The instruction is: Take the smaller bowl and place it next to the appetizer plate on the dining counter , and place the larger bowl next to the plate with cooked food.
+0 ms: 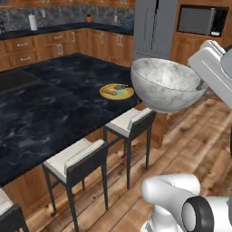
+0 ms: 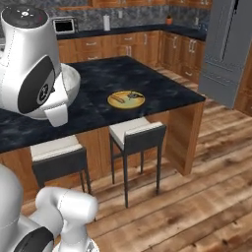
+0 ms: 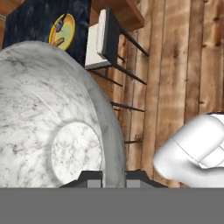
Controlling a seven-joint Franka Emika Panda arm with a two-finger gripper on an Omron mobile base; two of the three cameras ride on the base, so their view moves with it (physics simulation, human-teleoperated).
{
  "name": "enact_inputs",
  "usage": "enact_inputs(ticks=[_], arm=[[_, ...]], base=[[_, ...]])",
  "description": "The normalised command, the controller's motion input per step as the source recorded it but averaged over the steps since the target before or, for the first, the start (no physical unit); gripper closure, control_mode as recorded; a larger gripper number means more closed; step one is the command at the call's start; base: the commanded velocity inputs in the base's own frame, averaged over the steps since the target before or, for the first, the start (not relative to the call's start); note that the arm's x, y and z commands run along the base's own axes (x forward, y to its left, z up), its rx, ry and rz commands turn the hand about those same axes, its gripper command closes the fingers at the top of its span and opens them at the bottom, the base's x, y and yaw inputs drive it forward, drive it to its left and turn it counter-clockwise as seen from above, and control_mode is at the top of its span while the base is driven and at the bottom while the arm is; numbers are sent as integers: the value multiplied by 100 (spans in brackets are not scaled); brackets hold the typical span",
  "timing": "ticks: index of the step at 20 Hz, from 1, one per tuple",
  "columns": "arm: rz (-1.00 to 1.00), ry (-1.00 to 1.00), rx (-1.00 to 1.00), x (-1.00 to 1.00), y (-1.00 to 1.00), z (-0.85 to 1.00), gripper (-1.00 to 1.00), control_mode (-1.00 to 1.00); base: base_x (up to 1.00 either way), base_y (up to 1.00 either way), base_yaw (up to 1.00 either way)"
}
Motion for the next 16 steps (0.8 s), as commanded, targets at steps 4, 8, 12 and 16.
enact_inputs(ticks=[4, 8, 12, 16], arm=[[0, 0, 0, 0, 0, 0, 100, 100], [0, 0, 0, 0, 0, 0, 100, 100], [0, 0, 0, 0, 0, 0, 100, 100], [0, 0, 0, 0, 0, 0, 100, 100]], base=[[100, -76, 34], [100, -52, 31], [100, -11, 28], [100, 0, 30]])
